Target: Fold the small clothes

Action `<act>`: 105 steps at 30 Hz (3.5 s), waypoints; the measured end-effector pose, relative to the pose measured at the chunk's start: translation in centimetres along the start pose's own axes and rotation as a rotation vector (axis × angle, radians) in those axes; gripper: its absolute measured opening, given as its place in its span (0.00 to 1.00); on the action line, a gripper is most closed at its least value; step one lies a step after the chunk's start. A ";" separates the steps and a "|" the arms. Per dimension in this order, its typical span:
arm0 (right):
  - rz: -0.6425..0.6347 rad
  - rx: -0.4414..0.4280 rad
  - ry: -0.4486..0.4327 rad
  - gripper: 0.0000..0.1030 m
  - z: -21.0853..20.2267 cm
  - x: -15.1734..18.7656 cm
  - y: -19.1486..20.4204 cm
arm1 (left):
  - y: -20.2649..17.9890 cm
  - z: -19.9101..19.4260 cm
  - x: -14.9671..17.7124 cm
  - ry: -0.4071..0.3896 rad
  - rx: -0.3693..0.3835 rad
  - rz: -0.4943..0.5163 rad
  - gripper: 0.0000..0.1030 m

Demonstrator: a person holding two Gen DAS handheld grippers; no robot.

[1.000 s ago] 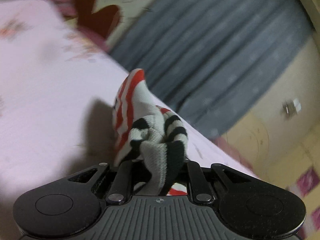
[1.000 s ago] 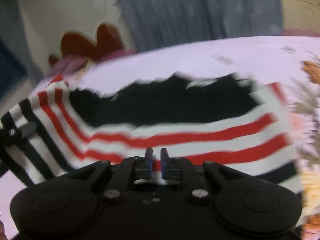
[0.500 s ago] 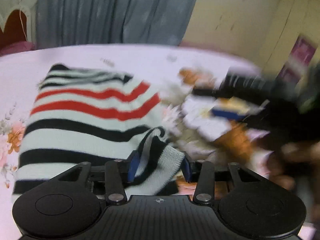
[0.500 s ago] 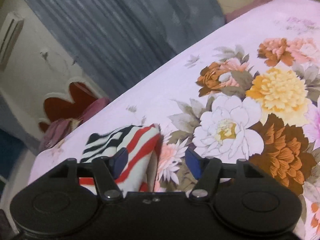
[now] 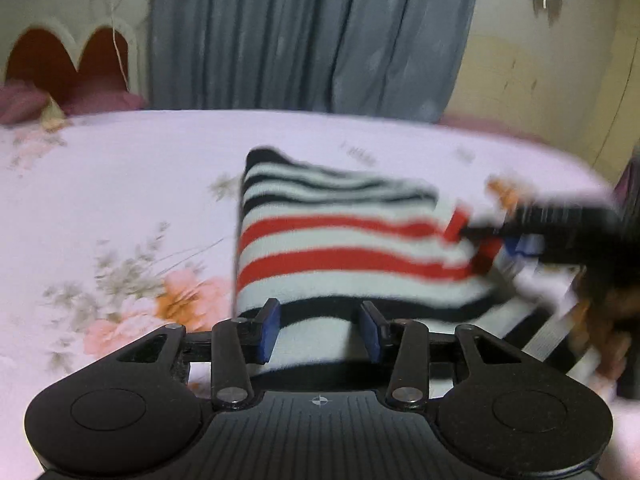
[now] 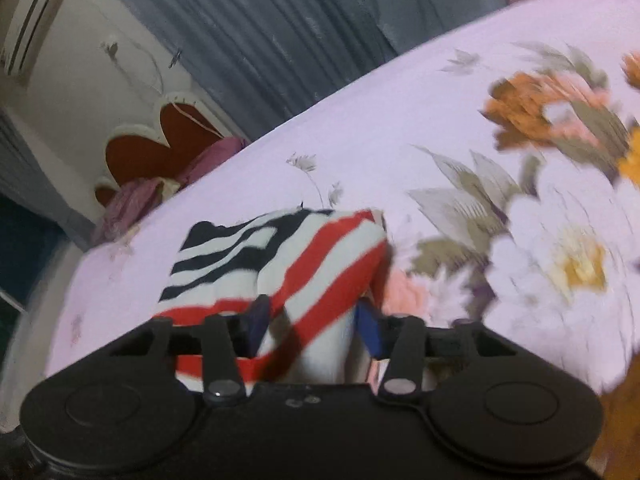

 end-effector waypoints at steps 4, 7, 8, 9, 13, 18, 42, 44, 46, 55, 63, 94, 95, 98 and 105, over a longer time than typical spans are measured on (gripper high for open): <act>-0.297 0.022 -0.064 0.13 0.3 -0.5 3.5 | -0.5 -0.4 0.8 -0.050 -0.026 0.008 0.42; -0.330 0.083 -0.062 0.12 1.0 -0.7 3.1 | -1.1 1.1 0.4 -0.030 -0.019 0.048 0.45; -0.320 0.141 -0.002 0.13 2.5 -0.4 1.8 | -1.4 2.0 0.0 -0.011 -0.015 0.062 0.49; -0.288 0.146 0.022 0.11 3.3 0.0 0.6 | -2.0 2.5 -0.4 0.004 -0.010 0.079 0.51; -0.249 0.148 0.001 0.30 1.8 -0.9 0.6 | -2.0 1.9 -1.9 0.013 0.016 0.101 0.51; -0.322 0.084 -0.056 0.28 -0.7 -0.9 3.1 | -2.5 2.3 -3.6 -0.050 0.099 0.113 0.51; -0.465 0.150 0.211 0.02 -4.8 8.9 2.5 | -3.4 -1.3 3.6 0.039 0.066 0.154 0.41; -0.468 0.130 0.146 0.05 -6.6 8.3 3.2 | -3.5 -1.9 3.6 0.037 0.050 0.158 0.41; -0.488 0.130 0.044 0.06 -8.8 7.6 4.4 | -3.4 -1.8 4.0 0.048 0.034 0.163 0.41; -0.516 0.135 0.176 0.11 -3.6 8.4 4.4 | -4.1 -1.5 4.4 0.052 -0.018 0.166 0.41; -0.478 0.111 0.145 0.11 -4.3 8.7 4.0 | -4.0 -1.3 4.5 0.043 -0.031 0.143 0.41; 0.025 -0.087 0.090 0.59 -2.2 2.6 -2.3 | 1.6 5.2 -2.9 0.128 0.150 -0.135 0.85; 0.050 -0.088 0.111 0.62 -1.6 2.6 -2.8 | 1.9 5.8 -3.0 0.148 0.176 -0.158 0.85; 0.147 -0.166 0.133 0.65 -0.6 2.9 -4.3 | 2.6 7.4 -2.8 0.194 0.224 -0.201 0.85; 0.091 -0.179 0.164 0.67 1.1 2.2 -2.8 | 2.7 8.9 -2.5 0.224 0.260 -0.200 0.85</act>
Point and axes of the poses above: each gripper's, at about its wrist camera, not at the fingertips, and z roughly the way its jaws point, y to its left, x to its underside, the point moved 1 cm from there along z, roughly the way its jaws point, and after that the axes turned 5 degrees about -z, right-handed, at the moved point
